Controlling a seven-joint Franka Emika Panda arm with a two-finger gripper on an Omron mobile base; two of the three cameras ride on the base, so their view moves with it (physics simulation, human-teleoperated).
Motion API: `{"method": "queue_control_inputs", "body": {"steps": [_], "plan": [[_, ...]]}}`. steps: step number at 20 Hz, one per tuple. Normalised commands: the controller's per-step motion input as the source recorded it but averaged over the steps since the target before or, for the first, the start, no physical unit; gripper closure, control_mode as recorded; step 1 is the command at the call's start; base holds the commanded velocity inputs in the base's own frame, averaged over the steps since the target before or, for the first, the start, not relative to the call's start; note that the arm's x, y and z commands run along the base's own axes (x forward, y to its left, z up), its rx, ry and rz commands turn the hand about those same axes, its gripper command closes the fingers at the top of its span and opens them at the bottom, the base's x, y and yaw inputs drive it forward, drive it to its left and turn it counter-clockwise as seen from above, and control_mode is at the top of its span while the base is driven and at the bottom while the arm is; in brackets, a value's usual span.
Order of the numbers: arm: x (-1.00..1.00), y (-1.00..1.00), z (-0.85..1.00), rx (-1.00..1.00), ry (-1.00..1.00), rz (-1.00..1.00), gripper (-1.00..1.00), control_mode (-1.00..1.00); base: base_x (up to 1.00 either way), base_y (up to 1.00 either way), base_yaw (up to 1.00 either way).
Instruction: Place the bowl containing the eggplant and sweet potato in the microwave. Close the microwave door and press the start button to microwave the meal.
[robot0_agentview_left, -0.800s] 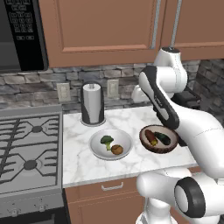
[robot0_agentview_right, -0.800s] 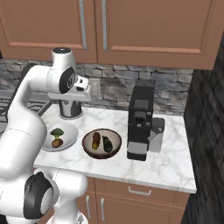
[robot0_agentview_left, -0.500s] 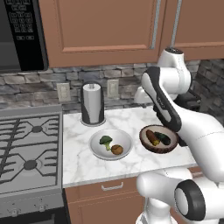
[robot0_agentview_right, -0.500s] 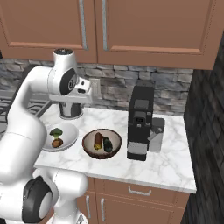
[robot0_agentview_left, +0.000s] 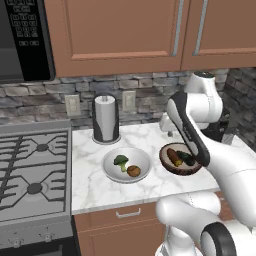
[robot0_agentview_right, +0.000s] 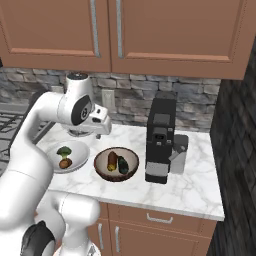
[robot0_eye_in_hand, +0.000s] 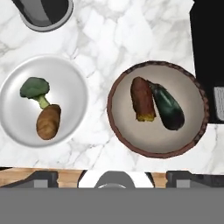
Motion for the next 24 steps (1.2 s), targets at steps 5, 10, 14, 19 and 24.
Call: {"method": "queue_control_inputs", "body": {"steps": [5,10,14,19,24], "plan": [[-0.13,-0.1,-0.46,0.01,0.0,-0.14,-1.0,-1.0,0.0,0.0,0.0],[-0.14,-0.19,-0.26,0.04,-0.02,-0.16,-1.0,-1.0,0.0,0.0,0.0],[-0.11,-0.15,-0.26,0.05,-0.1,-0.27,-1.0,-1.0,0.0,0.0,0.0],[-0.02,-0.45,-0.15,0.1,-0.04,-0.23,-1.0,-1.0,0.0,0.0,0.0],[0.0,-0.41,-0.19,0.09,-0.06,-0.05,-1.0,-1.0,0.0,0.0,0.0]]}}
